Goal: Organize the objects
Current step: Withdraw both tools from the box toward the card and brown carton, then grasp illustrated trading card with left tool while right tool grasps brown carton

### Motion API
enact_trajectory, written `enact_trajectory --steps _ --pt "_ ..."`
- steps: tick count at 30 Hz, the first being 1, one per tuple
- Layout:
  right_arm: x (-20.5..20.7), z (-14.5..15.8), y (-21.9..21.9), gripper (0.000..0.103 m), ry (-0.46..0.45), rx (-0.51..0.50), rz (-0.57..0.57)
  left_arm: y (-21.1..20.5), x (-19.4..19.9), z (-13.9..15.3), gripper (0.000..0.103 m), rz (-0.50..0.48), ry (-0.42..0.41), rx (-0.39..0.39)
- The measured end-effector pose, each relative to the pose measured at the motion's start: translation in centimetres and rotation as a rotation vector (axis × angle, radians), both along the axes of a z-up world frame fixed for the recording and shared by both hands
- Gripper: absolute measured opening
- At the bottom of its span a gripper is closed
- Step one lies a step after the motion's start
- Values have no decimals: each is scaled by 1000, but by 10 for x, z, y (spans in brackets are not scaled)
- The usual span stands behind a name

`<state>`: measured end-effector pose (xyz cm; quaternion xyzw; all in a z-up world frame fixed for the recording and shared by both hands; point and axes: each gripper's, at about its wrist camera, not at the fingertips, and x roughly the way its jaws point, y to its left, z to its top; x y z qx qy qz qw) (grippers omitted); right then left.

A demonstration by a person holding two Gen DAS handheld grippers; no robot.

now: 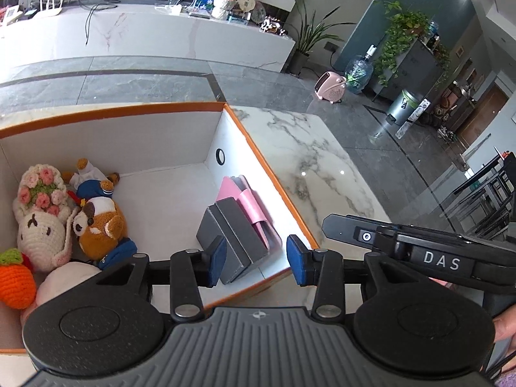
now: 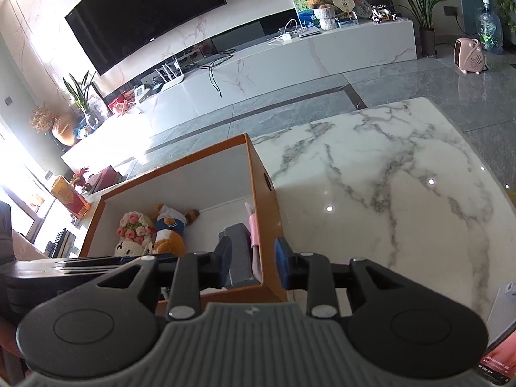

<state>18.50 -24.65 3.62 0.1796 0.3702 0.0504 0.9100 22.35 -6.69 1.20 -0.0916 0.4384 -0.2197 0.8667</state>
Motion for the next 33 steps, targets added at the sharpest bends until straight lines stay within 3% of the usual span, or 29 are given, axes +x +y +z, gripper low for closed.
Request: enact_trajectory --steps 8,14,17,20,24,31,33 --pt "-55 -1 12 48 -34 -107 81 -16 -58 8 52 -87 -82 75" --pt "-81 -30 14 59 27 -194 138 -24 -81 -24 55 -107 -71 233" --pt "-87 -45 18 70 44 -266 152 -34 -85 -45 58 -123 -70 330" --pt "-86 -56 22 73 57 -329 169 -43 -85 -70 62 -133 -58 427" --pt "-82 -63 24 73 68 -325 202 -53 -86 -88 69 -156 -52 485" --pt "-75 -74 26 70 84 -290 218 -56 -82 -102 72 -148 -20 498" --pt "-75 -76 25 63 88 -291 211 -56 -81 -104 72 -146 -11 503"
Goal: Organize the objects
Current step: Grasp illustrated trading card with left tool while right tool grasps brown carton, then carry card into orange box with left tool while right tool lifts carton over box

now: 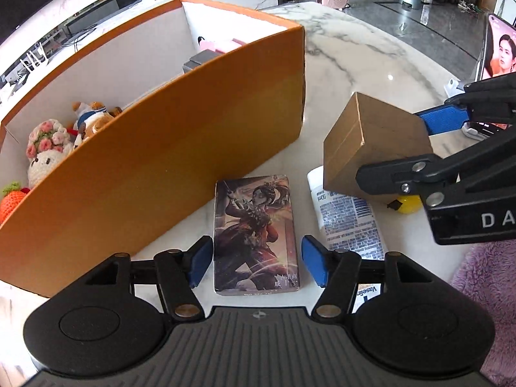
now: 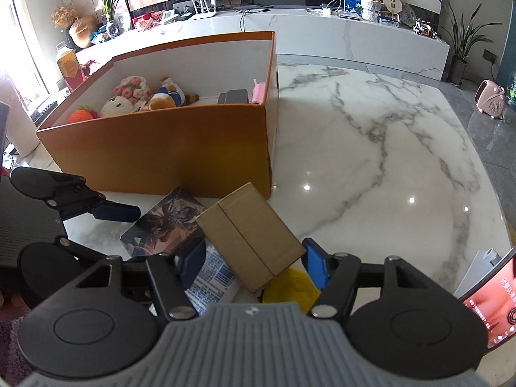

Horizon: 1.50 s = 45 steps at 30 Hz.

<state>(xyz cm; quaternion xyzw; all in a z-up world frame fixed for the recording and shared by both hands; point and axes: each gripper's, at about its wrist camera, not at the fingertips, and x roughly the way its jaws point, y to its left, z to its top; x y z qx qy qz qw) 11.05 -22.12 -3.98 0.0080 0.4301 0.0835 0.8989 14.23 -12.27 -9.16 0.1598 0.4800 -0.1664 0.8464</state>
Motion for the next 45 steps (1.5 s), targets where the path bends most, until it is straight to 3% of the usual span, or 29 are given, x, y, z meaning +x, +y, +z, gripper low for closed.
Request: enact_trajectory --steps 7,17,22,29,37,45 --pt "0 1 -4 57 8 45 -8 10 -2 -1 67 42 40 -29" --pt "-7 19 11 55 -29 101 5 54 -28 12 66 135 104 -138" --pt "-11 23 34 55 -25 128 54 77 -50 24 66 183 83 -181" --pt "-15 35 46 55 -50 140 64 92 -65 64 66 228 -8 -280" --pt "-13 74 36 55 -140 173 20 108 -39 109 66 224 -77 -404" --pt "21 104 25 55 -210 182 -29 120 27 127 66 297 -19 -581"
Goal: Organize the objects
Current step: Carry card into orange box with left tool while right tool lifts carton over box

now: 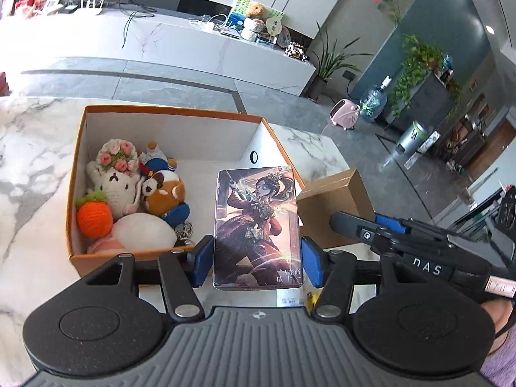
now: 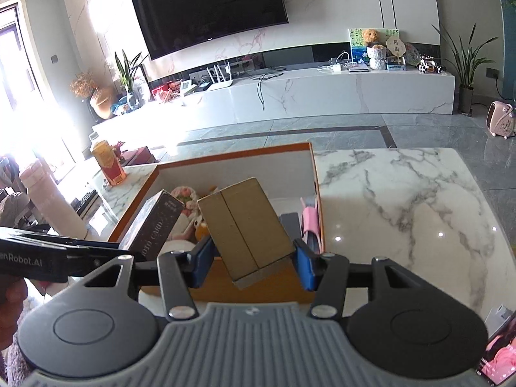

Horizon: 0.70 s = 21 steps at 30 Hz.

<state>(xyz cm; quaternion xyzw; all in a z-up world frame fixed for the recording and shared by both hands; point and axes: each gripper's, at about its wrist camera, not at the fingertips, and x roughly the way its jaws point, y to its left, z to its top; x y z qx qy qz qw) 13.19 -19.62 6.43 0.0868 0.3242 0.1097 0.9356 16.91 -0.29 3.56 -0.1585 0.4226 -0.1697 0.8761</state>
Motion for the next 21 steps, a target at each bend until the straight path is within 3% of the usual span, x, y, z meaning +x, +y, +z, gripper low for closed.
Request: enact_trajectory --steps 3,11,14,21 --pt "22 6 -7 55 -4 4 -30 0 32 -13 66 44 53 -65" --pt "70 -2 -16 55 23 3 -75 -11 92 -73 66 137 199 -138" --pt "82 -9 -15 55 43 -3 -80 -14 102 -94 66 153 256 -172" --pt "95 -21 -17 55 58 -7 -76 -17 108 -119 66 188 299 -271"
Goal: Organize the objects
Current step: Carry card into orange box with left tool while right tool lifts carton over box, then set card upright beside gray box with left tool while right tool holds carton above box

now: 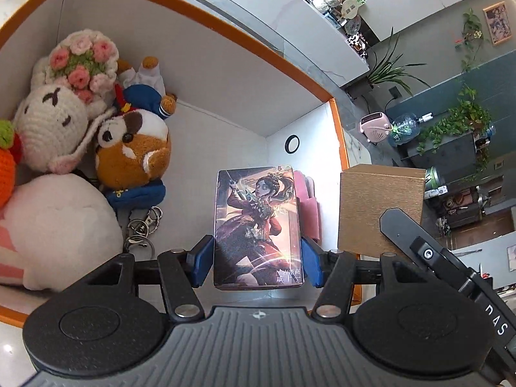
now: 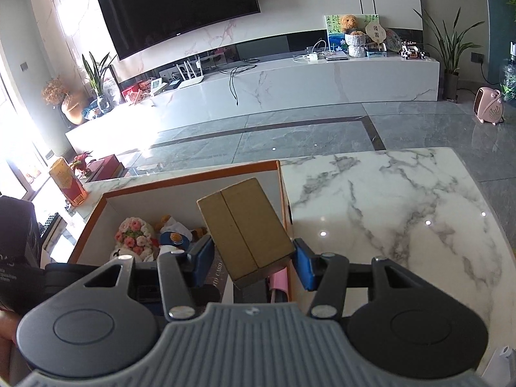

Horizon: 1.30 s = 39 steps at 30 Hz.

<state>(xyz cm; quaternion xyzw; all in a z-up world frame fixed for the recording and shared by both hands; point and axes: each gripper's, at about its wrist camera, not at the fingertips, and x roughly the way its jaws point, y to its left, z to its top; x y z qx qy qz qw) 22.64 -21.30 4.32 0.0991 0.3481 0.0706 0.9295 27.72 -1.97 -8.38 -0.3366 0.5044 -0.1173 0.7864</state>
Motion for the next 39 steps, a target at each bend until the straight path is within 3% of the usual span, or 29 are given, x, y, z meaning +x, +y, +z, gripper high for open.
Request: enact_trajectory --steps 11,20,27,35,39 --pt "4 -5 4 55 4 -19 14 -13 14 -4 68 -75 53 22" --pt "3 -5 7 55 0 -37 20 -20 22 -9 83 -141 98 78" --pt "4 -5 7 55 1 -43 23 -27 26 -2 84 -191 102 122" --pt "5 -7 7 55 7 -40 25 -11 13 10 83 -229 125 102" --pt "4 -7 7 55 6 -40 24 3 5 23 73 -213 82 62"
